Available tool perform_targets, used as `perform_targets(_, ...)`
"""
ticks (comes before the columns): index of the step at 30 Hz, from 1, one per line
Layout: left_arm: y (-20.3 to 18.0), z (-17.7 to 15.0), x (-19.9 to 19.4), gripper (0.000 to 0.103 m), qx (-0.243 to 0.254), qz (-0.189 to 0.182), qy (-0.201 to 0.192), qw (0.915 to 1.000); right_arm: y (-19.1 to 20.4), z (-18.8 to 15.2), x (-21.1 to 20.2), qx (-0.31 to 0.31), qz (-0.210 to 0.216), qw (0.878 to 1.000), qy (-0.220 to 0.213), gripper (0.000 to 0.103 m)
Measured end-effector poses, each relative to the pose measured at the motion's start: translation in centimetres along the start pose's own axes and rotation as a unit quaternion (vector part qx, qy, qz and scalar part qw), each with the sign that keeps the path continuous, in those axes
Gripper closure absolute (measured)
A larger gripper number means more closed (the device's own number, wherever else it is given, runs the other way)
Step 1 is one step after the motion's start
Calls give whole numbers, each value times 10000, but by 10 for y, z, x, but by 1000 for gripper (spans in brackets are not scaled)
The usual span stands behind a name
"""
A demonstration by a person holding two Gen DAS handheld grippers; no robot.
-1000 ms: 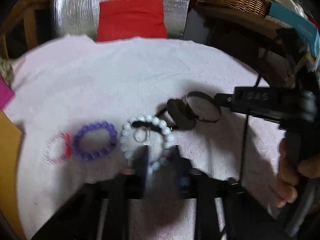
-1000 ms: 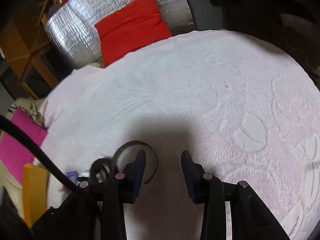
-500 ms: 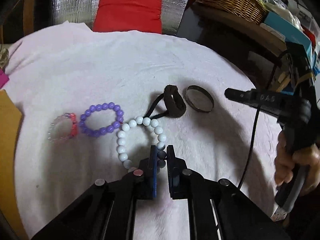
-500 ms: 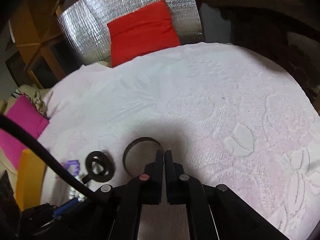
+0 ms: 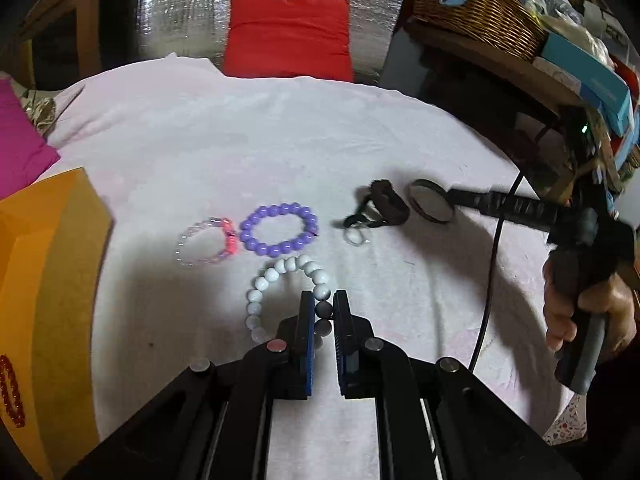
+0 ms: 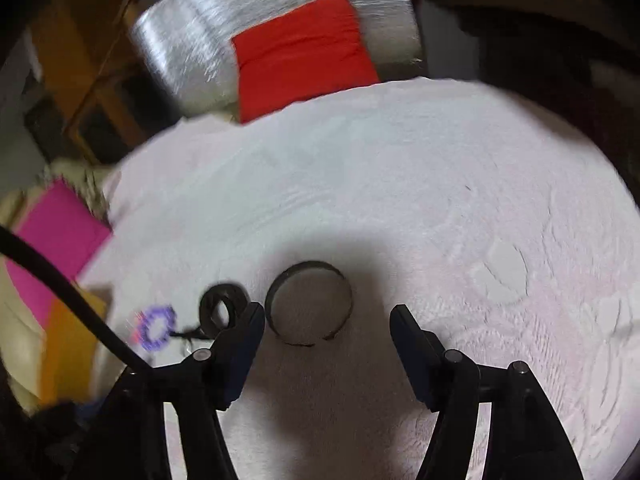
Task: Organize jewelry
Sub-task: 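Grasp the white pearl bracelet with the left tool while the right grasps the silver bangle, then carry the pearl bracelet with the left tool while the right carries the silver bangle toward the box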
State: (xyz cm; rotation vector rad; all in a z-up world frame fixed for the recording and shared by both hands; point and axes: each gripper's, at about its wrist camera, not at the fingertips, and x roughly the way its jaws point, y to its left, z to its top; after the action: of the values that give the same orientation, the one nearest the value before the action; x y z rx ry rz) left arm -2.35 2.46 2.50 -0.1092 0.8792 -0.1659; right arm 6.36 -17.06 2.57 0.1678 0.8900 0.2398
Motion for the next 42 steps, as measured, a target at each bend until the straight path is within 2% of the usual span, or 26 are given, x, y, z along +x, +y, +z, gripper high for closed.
perform_targets(2, 4, 1, 0, 94, -77, -9, 15, 10000, 10, -3, 12, -270, -40, 9994, 227, 34)
perform_targets(5, 8, 2, -4, 94, -120, -51, -13, 9999, 22, -9, 35, -619, -582, 9956, 387, 31)
perform_targets(7, 5, 1, -4, 94, -41, 6, -8, 10000, 27, -7, 40, -759, -771, 9941, 66, 28)
perform_targets(9, 4, 0, -3, 94, -25, -11, 51, 10000, 24, -2, 43, -571, -780, 9953, 23, 28)
perform_targets(12, 2, -2, -3, 94, 74, 45, 65, 9999, 26, 2, 45, -430, -789, 9959, -61, 40)
perform_targets(15, 3, -1, -4, 94, 50, 81, 37, 9999, 29, 3, 46, -432, -767, 9961, -98, 41)
perform_targets(22, 0, 1, -12, 94, 153, 426, -165, 9988, 16, 2, 32, -340, -724, 9968, 11, 42)
perform_targets(28, -4, 0, -14, 94, 220, 742, -259, 9967, 11, -1, -1, 37, -348, 9994, 39, 42)
perform_targets(32, -7, -1, -21, 94, 263, 905, -387, 9948, 13, -7, -31, 291, 153, 9995, -34, 42)
perform_targets(37, -12, -4, -30, 94, 347, 1042, -529, 9925, 22, -21, -59, 450, 574, 9973, -119, 41)
perform_targets(42, -15, -6, -38, 94, 430, 1170, -653, 9901, 33, -43, -77, 390, 694, 9968, -89, 41)
